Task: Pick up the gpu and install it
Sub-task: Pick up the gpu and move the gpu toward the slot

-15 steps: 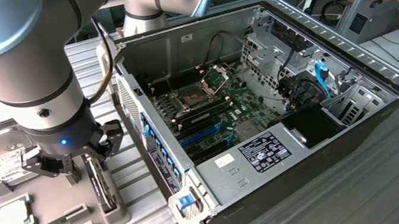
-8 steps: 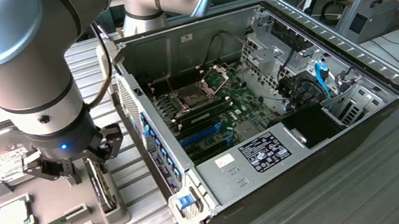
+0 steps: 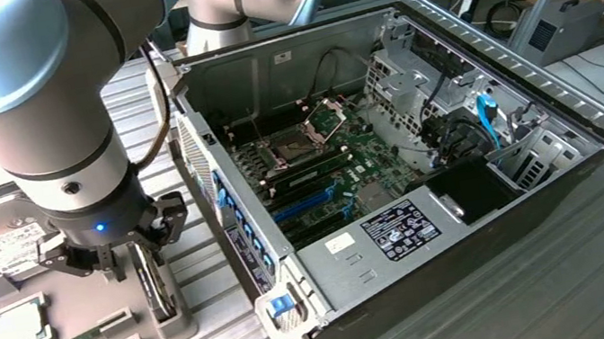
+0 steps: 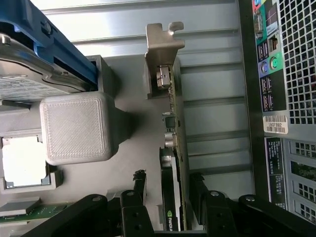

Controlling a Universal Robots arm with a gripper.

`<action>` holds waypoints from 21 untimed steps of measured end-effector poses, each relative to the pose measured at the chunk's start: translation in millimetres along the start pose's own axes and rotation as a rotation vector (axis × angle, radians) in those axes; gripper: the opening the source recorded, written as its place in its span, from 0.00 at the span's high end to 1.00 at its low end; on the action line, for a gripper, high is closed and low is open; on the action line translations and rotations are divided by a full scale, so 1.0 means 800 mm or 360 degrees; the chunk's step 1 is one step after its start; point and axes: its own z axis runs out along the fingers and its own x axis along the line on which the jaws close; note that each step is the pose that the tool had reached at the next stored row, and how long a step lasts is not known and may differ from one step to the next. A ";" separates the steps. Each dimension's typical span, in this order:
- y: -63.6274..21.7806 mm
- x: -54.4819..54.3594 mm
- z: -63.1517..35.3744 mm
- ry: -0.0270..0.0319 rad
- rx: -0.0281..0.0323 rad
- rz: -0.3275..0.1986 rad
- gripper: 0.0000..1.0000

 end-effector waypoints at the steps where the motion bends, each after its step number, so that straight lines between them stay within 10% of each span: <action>1: -0.001 0.000 0.000 0.00001 0.00000 0.0000 0.52; 21: -0.005 -0.004 0.000 0.00003 -0.00001 0.0000 0.52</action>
